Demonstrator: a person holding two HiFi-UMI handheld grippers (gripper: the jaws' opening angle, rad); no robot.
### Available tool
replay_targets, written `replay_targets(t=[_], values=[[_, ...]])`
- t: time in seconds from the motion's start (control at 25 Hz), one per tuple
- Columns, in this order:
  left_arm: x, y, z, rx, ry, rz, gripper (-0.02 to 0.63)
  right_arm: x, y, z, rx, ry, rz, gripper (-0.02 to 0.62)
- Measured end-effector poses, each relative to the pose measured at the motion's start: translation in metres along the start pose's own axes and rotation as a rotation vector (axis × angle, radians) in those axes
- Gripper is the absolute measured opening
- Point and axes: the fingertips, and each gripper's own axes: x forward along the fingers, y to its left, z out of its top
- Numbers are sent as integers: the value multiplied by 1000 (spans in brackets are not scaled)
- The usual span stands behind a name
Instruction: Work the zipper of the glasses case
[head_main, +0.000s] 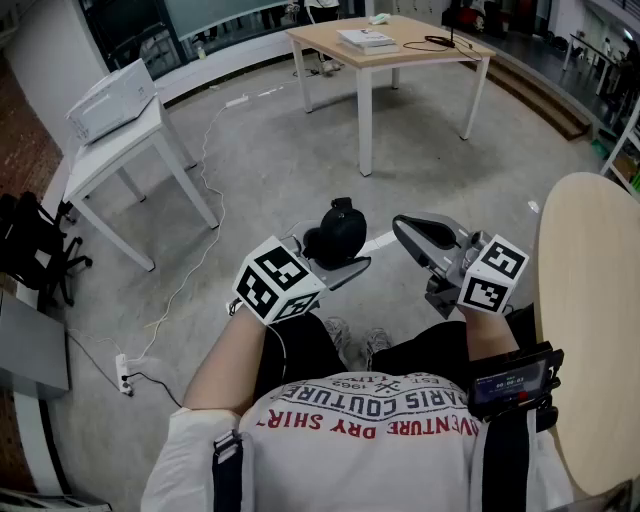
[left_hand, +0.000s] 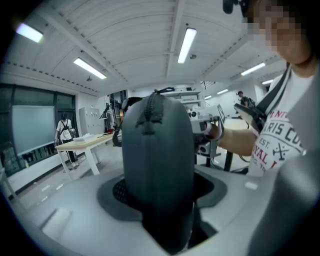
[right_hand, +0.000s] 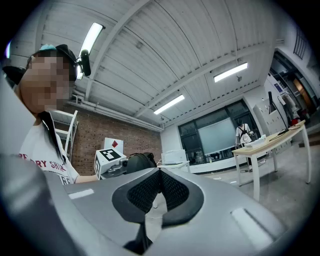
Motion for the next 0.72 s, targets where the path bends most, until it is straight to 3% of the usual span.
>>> replay_targets(t=[0.24, 0.52, 0.72], values=[[2, 18, -10, 140, 171, 58, 259, 1, 12, 9, 0, -53, 60, 2], [7, 30, -17, 273, 317, 79, 258, 2, 15, 4, -9, -53, 61, 3], [12, 34, -24, 332, 396, 79, 258, 3, 20, 5, -23, -75, 78, 84]])
